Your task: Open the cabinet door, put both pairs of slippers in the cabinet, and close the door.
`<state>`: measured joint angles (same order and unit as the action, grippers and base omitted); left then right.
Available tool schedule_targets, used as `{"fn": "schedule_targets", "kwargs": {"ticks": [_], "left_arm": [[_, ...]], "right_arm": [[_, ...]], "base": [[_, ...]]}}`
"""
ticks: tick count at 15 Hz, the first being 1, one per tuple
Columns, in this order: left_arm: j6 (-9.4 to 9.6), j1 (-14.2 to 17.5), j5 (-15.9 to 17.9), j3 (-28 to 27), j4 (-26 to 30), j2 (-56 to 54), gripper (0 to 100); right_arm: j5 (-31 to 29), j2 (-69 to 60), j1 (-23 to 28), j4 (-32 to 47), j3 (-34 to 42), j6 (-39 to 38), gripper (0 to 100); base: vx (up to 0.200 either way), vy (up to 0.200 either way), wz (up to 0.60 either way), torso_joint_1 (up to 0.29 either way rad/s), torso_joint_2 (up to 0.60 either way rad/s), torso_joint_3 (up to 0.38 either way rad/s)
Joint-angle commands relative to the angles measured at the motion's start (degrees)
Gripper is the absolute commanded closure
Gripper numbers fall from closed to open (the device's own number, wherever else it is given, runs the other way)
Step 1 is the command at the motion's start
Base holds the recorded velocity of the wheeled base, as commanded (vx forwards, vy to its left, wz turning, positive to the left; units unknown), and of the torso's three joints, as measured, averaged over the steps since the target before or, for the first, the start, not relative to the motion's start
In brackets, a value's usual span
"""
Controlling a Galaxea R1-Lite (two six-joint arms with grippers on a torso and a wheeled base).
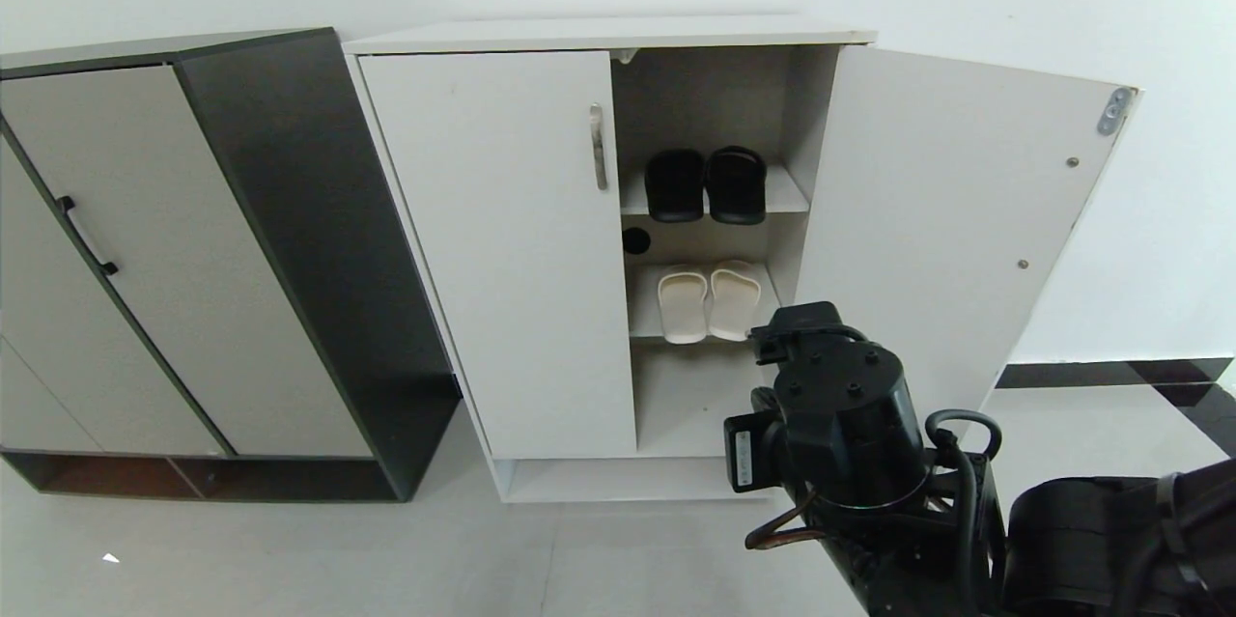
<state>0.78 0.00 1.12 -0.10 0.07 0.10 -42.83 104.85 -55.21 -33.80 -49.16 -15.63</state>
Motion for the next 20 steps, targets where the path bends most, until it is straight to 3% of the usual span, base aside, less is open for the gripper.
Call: {"fn": "schedule_targets", "kwargs": {"ticks": [1, 7, 20], "left_arm": [[0.01, 0.0, 0.0, 0.0, 0.0, 0.0, 100], [0.01, 0.0, 0.0, 0.0, 0.0, 0.0, 100], [0.01, 0.0, 0.0, 0.0, 0.0, 0.0, 100]], "right_arm": [[0.0, 0.1, 0.2, 0.0, 0.0, 0.0, 100], [0.0, 0.2, 0.5, 0.0, 0.4, 0.0, 100], [0.0, 0.2, 1.4, 0.0, 0.6, 0.2, 100]], "base": [[0.000, 0.000, 0.00, 0.000, 0.00, 0.000], [0.000, 0.000, 0.00, 0.000, -0.02, -0.028], [0.000, 0.000, 0.00, 0.083, -0.42, -0.338]]}}
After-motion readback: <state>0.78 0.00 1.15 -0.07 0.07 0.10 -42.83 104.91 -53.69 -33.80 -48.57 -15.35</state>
